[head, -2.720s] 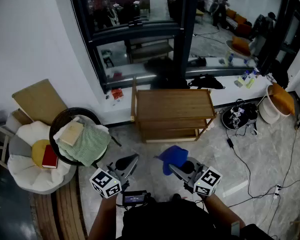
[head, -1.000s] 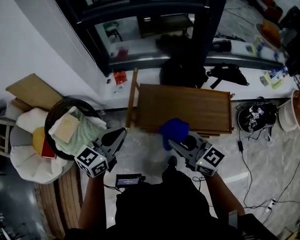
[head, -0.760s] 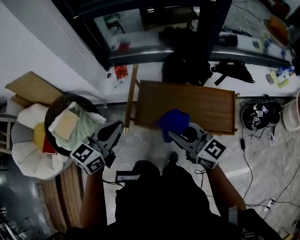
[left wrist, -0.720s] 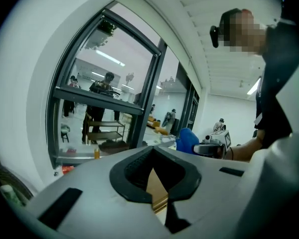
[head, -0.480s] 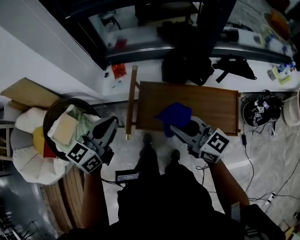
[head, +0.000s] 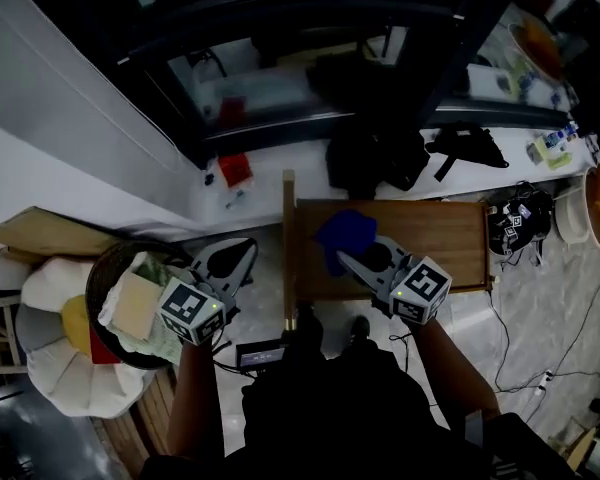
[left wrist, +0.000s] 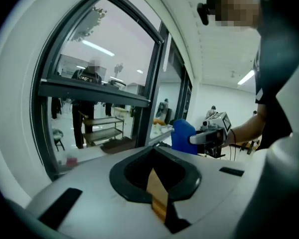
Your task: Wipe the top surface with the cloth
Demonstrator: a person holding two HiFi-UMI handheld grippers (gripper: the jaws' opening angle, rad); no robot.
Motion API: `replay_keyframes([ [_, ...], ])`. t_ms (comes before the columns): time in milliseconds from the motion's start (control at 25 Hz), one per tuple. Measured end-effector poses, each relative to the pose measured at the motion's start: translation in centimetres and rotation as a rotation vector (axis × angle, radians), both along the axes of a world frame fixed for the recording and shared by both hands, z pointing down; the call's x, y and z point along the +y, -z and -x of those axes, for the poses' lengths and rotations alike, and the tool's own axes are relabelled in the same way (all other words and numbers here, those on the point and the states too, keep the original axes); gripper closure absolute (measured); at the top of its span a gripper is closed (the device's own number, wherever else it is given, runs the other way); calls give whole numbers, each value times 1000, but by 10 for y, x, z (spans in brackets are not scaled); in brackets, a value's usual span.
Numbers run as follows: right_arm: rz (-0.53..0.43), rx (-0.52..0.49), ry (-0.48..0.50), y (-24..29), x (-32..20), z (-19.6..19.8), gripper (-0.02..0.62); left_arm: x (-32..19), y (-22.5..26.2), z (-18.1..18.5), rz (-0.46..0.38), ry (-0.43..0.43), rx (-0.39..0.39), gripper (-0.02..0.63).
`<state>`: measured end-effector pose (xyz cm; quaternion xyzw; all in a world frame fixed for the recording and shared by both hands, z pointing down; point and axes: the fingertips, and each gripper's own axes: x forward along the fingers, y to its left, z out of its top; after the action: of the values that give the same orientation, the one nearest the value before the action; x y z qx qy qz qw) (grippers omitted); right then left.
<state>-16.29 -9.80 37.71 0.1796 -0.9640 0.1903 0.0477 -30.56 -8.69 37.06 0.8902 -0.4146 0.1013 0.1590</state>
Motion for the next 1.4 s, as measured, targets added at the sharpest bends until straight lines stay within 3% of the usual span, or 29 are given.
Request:
replay_keyframes([
  [200,72,149,-54,-71,-45,26,524,-34,-39,15,52,-61,-14,600],
  [560,385,298,-45,-235,-88,62,523,-85,-105,-3,140,-97,-33,600],
  [720,466,341,-16,-279,-92,74,523,-95,-117,-17,153,-110,-34,600],
  [880,459,387,43,-297,-95,87,523,-98,-122,-17,163,-105,-39,600],
  [1040,513,391,75,-298,-99,87,523,-97,-122,-22,166,-97,-36,600],
  [1400,559,497,12,-312,-110,43,525,-97,-115,-70,182,-133,-71,600],
])
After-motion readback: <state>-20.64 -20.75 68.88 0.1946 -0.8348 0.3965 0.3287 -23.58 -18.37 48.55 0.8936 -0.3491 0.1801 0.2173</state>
